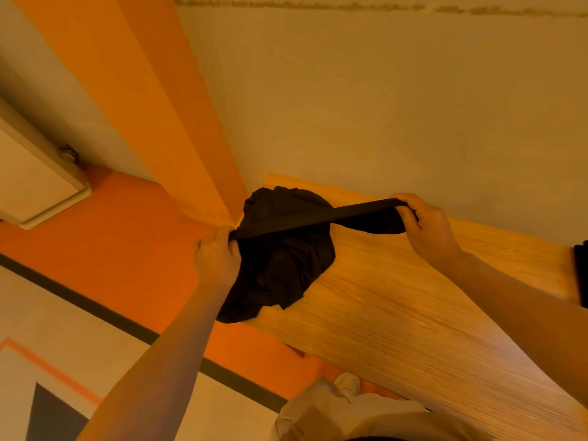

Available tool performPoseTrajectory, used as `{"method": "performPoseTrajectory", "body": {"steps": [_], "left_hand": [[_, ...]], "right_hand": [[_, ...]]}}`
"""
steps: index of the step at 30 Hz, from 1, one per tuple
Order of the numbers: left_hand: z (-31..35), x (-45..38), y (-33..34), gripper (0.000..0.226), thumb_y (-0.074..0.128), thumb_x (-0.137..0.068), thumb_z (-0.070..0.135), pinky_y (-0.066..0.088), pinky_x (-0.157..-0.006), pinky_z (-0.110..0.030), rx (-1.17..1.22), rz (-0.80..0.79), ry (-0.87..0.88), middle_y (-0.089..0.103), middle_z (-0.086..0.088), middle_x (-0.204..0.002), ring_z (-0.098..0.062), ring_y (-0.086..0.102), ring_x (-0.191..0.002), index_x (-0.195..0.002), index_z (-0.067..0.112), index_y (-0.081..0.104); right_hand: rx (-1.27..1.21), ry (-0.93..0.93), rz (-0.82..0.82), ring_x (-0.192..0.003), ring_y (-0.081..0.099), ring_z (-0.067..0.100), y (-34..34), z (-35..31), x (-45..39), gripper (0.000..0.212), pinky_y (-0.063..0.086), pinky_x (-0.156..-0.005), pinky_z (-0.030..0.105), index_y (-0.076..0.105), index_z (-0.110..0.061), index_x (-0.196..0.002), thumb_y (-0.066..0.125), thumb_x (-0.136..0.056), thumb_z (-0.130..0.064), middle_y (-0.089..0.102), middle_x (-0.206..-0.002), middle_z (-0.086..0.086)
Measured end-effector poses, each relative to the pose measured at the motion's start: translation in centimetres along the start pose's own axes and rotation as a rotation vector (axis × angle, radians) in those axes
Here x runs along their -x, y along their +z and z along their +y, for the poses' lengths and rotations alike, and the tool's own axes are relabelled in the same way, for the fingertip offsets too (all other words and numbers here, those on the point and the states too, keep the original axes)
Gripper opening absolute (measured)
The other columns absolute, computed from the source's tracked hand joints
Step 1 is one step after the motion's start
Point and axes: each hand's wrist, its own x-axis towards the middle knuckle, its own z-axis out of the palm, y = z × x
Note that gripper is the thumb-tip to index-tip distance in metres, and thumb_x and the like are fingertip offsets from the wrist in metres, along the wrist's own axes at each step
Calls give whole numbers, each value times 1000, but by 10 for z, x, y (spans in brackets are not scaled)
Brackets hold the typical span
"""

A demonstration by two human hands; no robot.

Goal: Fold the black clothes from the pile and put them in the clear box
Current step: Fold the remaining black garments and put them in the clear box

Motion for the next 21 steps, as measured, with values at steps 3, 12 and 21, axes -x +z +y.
{"method": "performPoseTrajectory", "body": {"steps": [3, 12, 21], "left_hand": [[-11, 0, -9, 26, 48, -96, 11, 48, -63, -38, 36, -25, -11, 64, -10, -106, -30, 62, -82, -119, 8, 60], [2, -32, -58, 23, 53, -98, 9, 52, -66, -37, 240, -169, 16, 66, -8, -69, -21, 62, -62, -116, 13, 66], [92, -97, -86, 21, 52, -98, 16, 50, -61, -22, 443, -268, 216, 67, -3, -63, -8, 62, -57, -97, 30, 67]], "right_hand": [[54, 50, -31, -91, 56, 12, -6, 12, 2, 28, 41, -76, 5, 62, -9, -119, 45, -98, -2, 61, -103, -4], [84, 201, -48, -58, 62, 4, -47, 24, -23, 13, 46, -55, 8, 69, -13, -102, 60, -93, -12, 66, -84, 4], [154, 202, 33, -67, 65, 12, -127, 32, -60, 21, 43, -67, -2, 66, -5, -109, 52, -95, 0, 63, -101, 7]]}}
